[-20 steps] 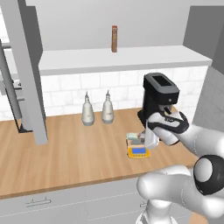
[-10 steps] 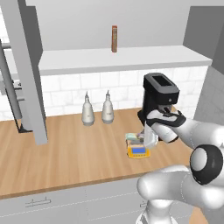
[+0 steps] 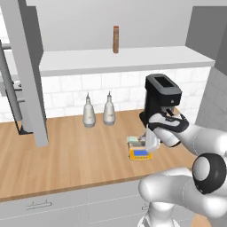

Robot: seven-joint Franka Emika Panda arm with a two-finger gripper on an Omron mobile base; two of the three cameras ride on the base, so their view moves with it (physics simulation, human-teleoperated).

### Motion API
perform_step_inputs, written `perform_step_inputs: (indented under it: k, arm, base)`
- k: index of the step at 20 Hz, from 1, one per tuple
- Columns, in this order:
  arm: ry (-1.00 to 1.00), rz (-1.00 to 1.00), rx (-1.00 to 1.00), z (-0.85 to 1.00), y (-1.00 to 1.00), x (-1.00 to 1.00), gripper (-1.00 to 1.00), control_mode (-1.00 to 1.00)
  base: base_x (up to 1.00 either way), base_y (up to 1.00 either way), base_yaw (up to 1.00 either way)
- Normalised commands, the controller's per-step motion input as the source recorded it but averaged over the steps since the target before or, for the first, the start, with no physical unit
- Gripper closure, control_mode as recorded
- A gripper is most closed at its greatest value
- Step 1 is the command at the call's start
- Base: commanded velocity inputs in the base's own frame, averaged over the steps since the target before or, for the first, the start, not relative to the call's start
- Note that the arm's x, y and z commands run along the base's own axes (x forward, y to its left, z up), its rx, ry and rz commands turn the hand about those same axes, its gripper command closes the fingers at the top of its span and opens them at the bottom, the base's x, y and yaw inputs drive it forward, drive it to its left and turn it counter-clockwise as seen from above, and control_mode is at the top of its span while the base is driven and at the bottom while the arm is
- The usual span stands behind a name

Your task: Pick the bar and place it on the digital scale for weighing, and close the cabinet.

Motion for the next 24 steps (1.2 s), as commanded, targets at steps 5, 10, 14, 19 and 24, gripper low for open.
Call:
perform_step_inputs:
  k: [5, 10, 14, 19, 24]
  arm:
    - [0.00, 0.00, 0.00, 0.00, 0.00, 0.02, -1.00, -1.00]
    - [0.00, 0.00, 0.00, 0.00, 0.00, -0.17, -1.00, -1.00]
    - [-0.16, 0.00, 0.00, 0.21, 0.00, -0.13, -1.00, -1.00]
    - [-0.40, 0.00, 0.00, 0.67, 0.02, -0.46, -1.00, -1.00]
    - [-0.49, -0.01, -0.01, 0.63, 0.45, -0.50, -1.00, -1.00]
  base:
    - [0.00, 0.00, 0.00]
    - [0.00, 0.00, 0.00]
    - [0.00, 0.00, 0.00]
    - [0.00, 0.00, 0.00]
    - [0.00, 0.00, 0.00]
